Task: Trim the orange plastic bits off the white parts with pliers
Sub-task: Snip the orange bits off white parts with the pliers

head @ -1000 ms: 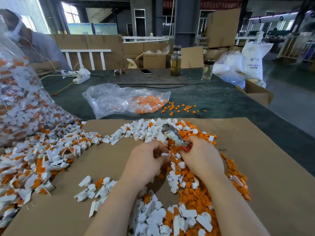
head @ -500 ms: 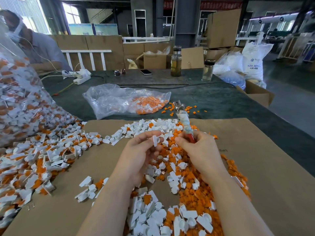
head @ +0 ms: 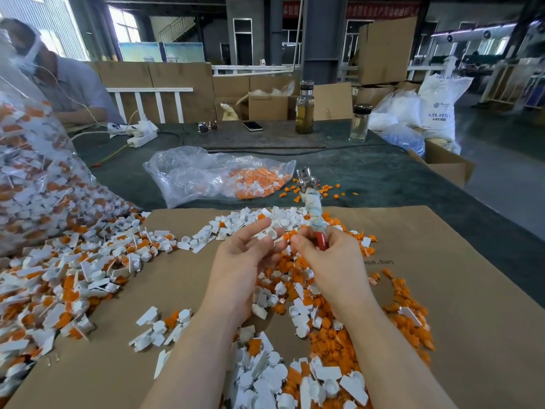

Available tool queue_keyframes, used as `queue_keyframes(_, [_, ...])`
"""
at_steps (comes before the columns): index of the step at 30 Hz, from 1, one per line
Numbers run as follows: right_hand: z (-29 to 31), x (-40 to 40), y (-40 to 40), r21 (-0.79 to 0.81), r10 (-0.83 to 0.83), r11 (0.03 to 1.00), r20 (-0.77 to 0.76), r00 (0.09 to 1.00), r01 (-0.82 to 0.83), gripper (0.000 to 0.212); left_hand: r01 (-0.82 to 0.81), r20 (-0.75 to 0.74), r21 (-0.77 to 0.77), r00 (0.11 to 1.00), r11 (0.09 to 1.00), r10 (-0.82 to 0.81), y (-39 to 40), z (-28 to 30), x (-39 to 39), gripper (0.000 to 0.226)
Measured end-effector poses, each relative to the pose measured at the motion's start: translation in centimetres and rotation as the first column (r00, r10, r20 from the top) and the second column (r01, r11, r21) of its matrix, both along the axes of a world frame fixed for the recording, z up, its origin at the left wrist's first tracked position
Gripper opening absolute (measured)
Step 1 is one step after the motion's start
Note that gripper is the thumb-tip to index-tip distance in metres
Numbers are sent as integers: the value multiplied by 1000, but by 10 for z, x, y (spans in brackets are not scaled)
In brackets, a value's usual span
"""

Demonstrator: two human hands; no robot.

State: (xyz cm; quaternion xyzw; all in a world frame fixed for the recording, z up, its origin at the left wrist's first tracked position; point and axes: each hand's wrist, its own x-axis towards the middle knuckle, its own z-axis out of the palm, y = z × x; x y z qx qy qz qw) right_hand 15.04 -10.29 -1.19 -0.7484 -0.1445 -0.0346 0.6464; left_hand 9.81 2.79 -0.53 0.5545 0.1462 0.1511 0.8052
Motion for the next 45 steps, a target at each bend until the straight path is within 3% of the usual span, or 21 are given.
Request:
queue_keyframes(3, [1,-1,1,-39,-17,999,60,998,20,7,-56,-3,-58,998,997,55,-1,1,0,14])
queue_keyframes(9, [1,-6,3,-126,-71,987,211,975,99,11,-122,-23,55,992,991,123,-8,1,-1,9])
queue_keyframes(21, [-2,-9,4,-185,-151,958,323,934,219,22,-172,12,130,985,976,172,-17,4,-2,5])
queue_keyframes(38, [-3,-8,5,-210,-182,942,331,926,261,14,-245,41,414,967,877,250,-20,5,-4,16])
queue_keyframes(45, [0,-6,5,-268,-143,937,289,947,223,16,-266,44,434,961,861,275,-19,4,-3,11])
